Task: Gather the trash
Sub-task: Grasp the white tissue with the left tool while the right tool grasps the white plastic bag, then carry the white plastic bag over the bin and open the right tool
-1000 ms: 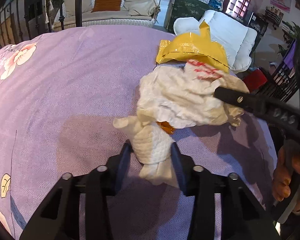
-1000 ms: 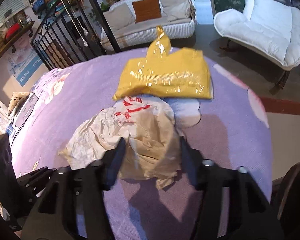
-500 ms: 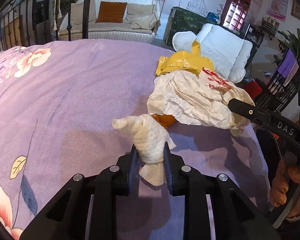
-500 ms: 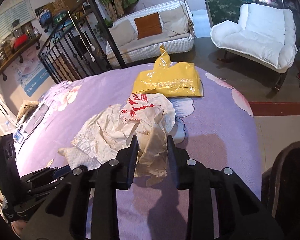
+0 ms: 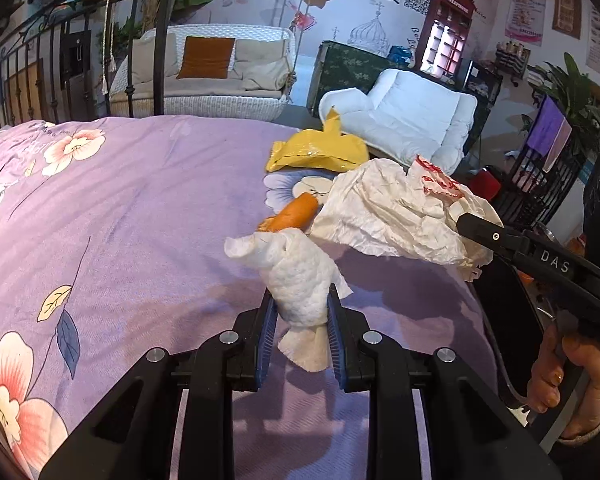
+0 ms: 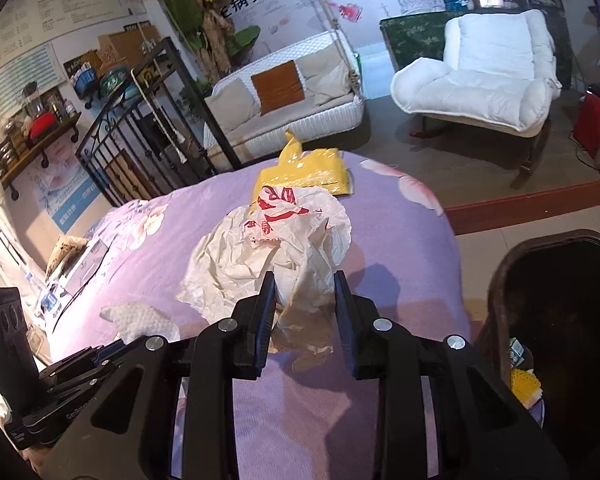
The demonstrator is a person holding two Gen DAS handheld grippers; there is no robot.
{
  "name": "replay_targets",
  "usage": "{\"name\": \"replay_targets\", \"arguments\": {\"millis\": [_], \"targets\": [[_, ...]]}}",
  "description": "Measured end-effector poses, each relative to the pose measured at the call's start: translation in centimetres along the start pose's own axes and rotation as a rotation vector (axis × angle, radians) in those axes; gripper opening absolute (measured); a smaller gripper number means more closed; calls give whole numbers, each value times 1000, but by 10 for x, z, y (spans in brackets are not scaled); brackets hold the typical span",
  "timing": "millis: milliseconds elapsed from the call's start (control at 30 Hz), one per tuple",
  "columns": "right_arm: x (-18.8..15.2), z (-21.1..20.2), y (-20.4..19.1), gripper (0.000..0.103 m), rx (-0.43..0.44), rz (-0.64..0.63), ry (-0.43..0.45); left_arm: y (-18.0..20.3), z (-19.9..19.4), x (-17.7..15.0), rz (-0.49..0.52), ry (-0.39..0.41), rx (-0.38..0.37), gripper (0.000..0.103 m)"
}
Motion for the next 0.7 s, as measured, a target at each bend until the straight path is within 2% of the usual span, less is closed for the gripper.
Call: {"name": "replay_targets", "arguments": {"millis": [400,700], "targets": [[-1,-67,65,30,-68,106,107,54,-9,7,102,51,-85,25],[-4,-116,125,30,-161,209,184,102,-1,7,188,46,-176,25]]}}
Point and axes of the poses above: each gripper's, at about its wrist camera, not at the fingertips, and z roughly the way its jaws point, y to its right, x to its top, the point moved 3 cm from there along z, roughly the way its jaws point, and after that the axes turned 14 degrees about z, right-handed, at the moved point
